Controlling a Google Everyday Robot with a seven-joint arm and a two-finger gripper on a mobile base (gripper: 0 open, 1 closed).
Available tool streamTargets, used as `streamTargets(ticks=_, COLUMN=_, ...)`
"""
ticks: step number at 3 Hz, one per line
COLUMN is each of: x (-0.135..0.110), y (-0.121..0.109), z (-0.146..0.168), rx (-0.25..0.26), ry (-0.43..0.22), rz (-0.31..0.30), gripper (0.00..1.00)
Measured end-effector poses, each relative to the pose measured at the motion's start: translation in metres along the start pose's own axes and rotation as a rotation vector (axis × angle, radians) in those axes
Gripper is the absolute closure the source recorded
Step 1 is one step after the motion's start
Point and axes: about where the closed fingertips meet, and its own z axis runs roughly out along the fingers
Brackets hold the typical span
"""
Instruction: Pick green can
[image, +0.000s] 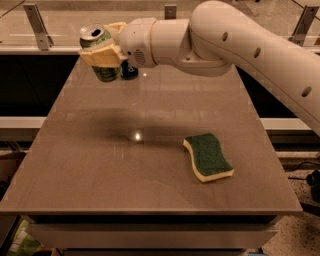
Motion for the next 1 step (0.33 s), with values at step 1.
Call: streamTargets(ticks=1, x=-0.0001, y=0.0001, z=0.0001, rx=0.0, ry=0.0, rz=0.0, gripper=1.0)
